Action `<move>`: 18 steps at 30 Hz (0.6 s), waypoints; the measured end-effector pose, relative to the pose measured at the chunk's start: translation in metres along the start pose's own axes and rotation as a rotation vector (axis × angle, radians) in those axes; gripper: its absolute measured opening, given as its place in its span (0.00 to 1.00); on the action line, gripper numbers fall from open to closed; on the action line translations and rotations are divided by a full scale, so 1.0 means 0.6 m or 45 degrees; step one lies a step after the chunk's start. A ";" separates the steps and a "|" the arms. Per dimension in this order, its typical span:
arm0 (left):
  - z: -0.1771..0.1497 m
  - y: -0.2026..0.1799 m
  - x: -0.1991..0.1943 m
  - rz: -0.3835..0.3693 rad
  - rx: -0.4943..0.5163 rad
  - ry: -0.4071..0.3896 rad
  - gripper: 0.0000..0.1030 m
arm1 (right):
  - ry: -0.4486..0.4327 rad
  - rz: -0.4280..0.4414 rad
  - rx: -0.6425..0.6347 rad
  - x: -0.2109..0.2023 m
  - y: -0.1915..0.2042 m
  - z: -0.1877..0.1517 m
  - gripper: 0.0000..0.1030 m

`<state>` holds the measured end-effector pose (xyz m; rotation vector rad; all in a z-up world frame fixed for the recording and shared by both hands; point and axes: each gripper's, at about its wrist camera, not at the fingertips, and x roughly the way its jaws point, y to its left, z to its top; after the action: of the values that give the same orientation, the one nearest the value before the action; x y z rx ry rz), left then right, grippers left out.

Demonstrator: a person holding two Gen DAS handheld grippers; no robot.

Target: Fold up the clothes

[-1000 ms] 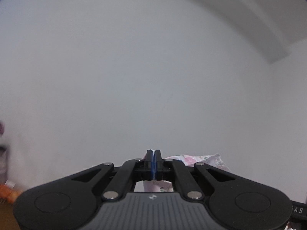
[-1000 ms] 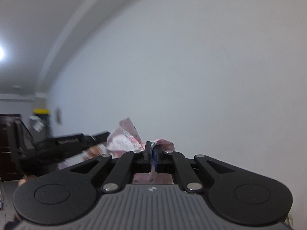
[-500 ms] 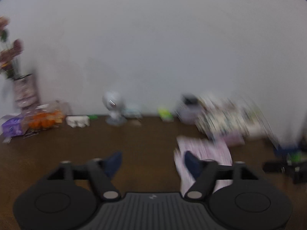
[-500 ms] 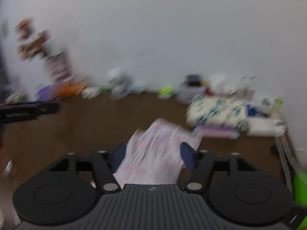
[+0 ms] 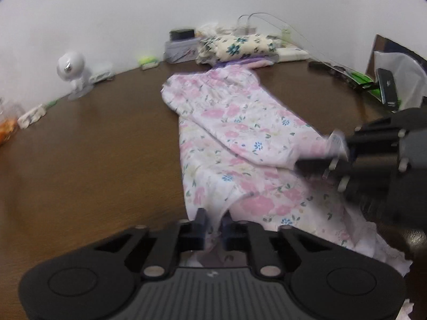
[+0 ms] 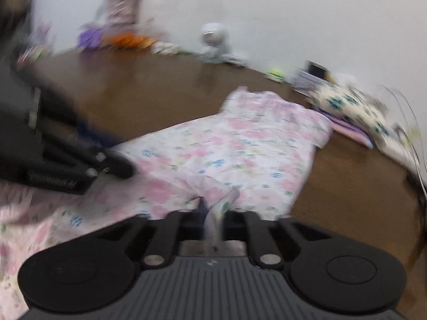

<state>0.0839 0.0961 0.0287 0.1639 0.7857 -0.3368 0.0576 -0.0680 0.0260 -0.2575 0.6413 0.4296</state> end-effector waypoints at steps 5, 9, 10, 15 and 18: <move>-0.007 0.070 -0.011 -0.085 -0.391 -0.092 0.02 | -0.104 -0.071 0.598 -0.040 -0.173 -0.039 0.03; -0.041 0.126 -0.022 -0.102 -0.769 -0.120 0.12 | 0.025 -0.125 0.813 -0.028 -0.242 -0.075 0.21; -0.044 0.114 -0.033 -0.056 -0.721 -0.151 0.18 | 0.019 -0.141 0.810 -0.035 -0.241 -0.078 0.29; -0.005 0.031 -0.081 0.083 -0.269 -0.286 0.62 | -0.104 -0.155 0.585 -0.077 -0.192 -0.052 0.41; 0.042 -0.018 -0.045 0.068 -0.008 -0.293 0.79 | -0.100 -0.020 0.492 -0.086 -0.150 -0.032 0.41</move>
<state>0.0786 0.0854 0.0654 0.1373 0.5539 -0.2963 0.0520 -0.1702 0.0524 0.1206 0.6314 0.2914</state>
